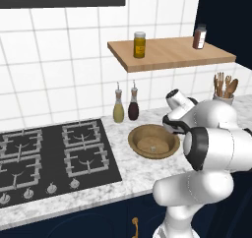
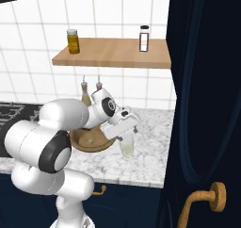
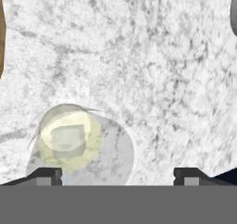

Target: Grab a lemon wedge from the fridge and one ice cube from the ice bowl, and put them in the glass of lemonade.

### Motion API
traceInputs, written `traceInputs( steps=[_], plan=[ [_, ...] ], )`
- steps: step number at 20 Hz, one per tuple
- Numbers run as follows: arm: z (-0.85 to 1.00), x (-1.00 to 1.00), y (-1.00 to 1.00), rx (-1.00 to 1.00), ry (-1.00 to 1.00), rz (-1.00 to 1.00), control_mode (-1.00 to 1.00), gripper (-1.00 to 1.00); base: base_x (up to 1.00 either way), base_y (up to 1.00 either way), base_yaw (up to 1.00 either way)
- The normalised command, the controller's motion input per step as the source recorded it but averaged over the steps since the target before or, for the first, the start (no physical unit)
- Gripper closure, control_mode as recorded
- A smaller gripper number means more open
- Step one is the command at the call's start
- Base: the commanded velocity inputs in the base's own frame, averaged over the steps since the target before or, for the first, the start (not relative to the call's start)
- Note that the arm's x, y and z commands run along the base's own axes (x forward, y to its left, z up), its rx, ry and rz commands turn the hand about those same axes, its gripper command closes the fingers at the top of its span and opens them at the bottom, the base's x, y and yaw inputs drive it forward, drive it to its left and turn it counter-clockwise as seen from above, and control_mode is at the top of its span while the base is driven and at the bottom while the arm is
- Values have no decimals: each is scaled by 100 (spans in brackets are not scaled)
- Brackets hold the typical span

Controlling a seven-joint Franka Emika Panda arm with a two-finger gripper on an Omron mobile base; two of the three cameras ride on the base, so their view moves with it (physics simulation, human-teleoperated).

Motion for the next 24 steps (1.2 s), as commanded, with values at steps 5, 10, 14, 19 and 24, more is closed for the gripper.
traceInputs(
  steps=[5,10,14,19,24],
  plan=[
    [23,-12,10,-1,-2,0,-100,-100,0,0,0],
    [75,-61,0,1,-14,0,-100,-100,0,0,0],
    [50,-73,39,20,-15,-5,-100,-100,0,0,0],
    [21,-99,98,27,-41,-7,-100,-100,0,0,0],
    [12,-99,92,25,-51,-5,-100,-100,0,0,0]
  ],
)
